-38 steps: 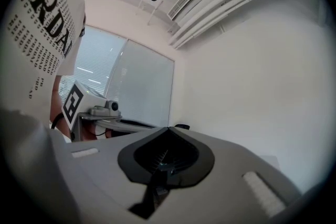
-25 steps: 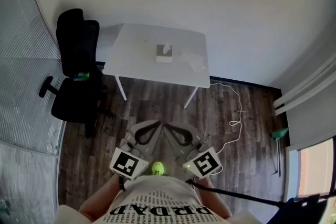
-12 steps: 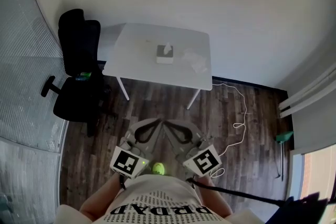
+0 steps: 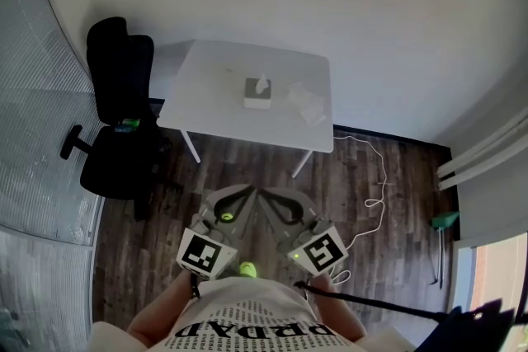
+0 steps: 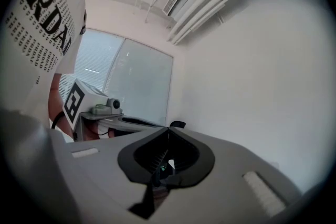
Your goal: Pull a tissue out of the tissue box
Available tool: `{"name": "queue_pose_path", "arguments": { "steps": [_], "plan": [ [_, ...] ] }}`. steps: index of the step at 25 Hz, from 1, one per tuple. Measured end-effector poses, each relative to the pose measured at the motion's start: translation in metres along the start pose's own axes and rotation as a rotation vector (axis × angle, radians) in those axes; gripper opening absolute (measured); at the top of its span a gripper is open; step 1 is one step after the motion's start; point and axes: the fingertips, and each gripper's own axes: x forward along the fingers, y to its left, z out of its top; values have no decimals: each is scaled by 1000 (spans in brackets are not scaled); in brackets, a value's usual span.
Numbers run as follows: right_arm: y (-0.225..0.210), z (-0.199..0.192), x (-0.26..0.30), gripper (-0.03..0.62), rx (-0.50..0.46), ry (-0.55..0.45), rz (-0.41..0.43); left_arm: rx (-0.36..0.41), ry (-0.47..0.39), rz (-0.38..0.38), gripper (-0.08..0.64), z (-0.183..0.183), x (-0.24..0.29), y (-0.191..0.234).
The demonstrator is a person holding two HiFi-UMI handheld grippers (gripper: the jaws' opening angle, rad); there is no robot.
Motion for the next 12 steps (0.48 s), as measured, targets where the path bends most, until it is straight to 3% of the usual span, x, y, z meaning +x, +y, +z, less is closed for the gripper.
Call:
{"name": "queue_pose_path", "arguments": {
  "steps": [12],
  "plan": [
    [-72, -8, 70, 9, 0, 33, -50, -35, -17, -40, 6, 3, 65, 80]
  ]
}}
